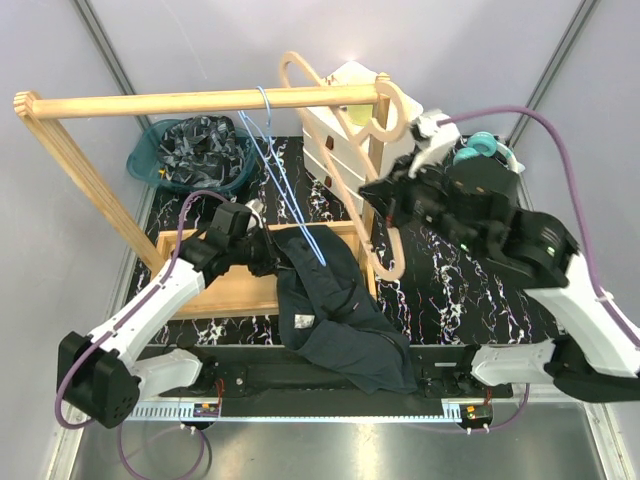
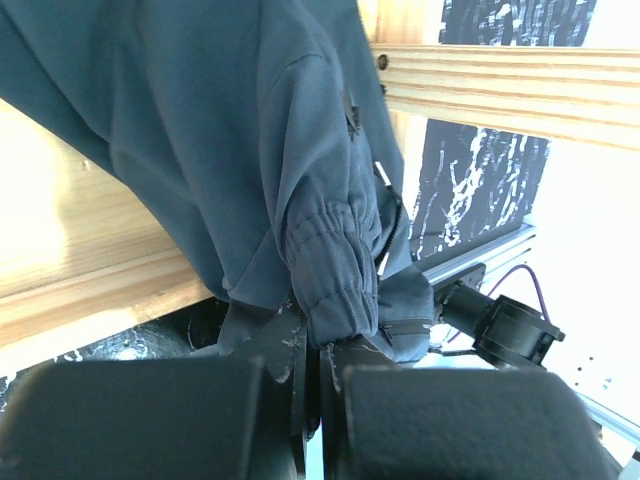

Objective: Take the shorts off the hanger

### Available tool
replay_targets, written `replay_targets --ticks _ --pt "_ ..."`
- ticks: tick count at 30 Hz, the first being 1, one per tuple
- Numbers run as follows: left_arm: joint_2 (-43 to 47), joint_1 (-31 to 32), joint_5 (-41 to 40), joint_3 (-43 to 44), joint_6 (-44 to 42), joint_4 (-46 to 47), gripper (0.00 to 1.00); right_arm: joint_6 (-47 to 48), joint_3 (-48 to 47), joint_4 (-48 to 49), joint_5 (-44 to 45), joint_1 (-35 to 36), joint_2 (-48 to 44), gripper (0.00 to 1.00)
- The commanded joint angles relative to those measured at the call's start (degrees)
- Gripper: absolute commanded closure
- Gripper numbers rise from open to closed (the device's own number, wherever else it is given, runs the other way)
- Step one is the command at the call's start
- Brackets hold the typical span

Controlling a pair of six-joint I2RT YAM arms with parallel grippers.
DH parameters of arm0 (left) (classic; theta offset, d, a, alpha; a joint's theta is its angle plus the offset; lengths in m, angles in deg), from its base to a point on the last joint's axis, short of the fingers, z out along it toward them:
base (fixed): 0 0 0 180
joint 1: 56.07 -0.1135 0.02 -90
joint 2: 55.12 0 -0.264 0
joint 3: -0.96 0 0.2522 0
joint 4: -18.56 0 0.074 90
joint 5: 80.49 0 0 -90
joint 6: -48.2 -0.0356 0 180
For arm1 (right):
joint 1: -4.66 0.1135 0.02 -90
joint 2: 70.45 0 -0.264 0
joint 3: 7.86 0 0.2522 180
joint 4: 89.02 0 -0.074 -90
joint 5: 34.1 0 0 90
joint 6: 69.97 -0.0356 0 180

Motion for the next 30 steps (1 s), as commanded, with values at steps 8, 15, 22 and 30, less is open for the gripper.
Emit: replay_targets --ticks 8,15,22,30 --pt "8.9 -0.3 -1.6 -0.4 2.2 -0.9 1.0 -1.0 -21.3 -6.3 1.6 0.3 17.3 1.0" --pt "13.2 -0.6 -5.0 -0.1 1.7 -4.5 1.0 -3.1 -29.8 -14.4 0.7 0.3 26.1 1.0" --pt "15.9 -0.9 -10.9 2.3 -0.2 -8.7 1.0 -5.5 -27.6 -15.8 -1.5 0.2 26.1 0.95" --pt "18.6 -1.5 -20.9 10.7 -4.9 -15.3 1.0 -6.4 -19.8 -14.3 0.2 0.3 20.0 0.31"
